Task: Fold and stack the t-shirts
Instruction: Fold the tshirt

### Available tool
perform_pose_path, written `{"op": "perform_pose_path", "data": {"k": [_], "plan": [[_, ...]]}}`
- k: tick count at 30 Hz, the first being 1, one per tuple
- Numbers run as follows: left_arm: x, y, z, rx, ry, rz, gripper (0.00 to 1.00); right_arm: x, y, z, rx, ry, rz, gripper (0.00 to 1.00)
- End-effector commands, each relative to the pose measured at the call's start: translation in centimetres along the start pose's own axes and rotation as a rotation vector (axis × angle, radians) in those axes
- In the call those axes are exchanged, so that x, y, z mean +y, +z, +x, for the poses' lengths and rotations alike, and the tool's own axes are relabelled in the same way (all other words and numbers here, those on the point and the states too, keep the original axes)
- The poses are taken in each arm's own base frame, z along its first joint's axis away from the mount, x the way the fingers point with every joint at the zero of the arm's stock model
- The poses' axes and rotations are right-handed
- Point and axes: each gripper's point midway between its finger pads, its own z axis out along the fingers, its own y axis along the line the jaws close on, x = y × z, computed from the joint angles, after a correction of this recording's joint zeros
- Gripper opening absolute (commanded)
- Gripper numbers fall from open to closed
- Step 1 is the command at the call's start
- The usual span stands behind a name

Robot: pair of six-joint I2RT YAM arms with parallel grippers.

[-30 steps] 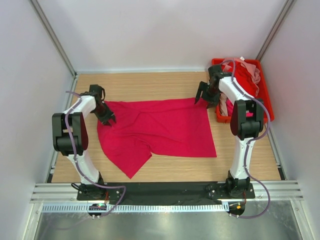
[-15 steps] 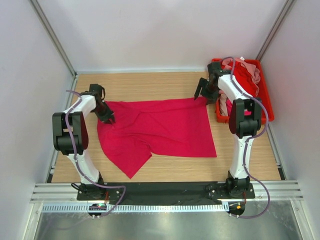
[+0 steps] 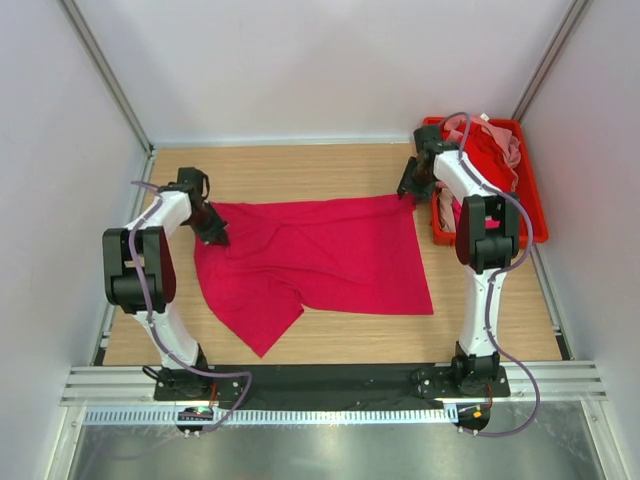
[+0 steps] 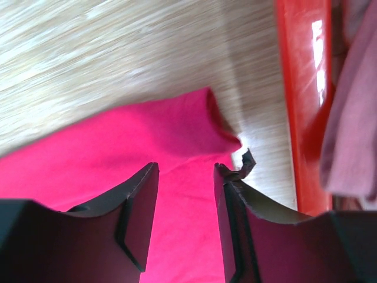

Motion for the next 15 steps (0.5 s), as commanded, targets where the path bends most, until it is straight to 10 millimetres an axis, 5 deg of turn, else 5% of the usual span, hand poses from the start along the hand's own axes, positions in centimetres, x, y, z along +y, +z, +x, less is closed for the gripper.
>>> {"op": "perform_pose_path", "data": {"k": [1,15], "plan": [[-2.7,-4.0,-2.5,-0.100,0.006,0.087,0.00,-0.4,-0.4,-1.9,-0.059,-0.032,0.034,0.48],[-2.2,-8.4,-6.9,-0.238,-0.089,0.106,0.00,-0.8,-0.4,-0.2,-0.017,-0.035,0.024,0.56]]}}
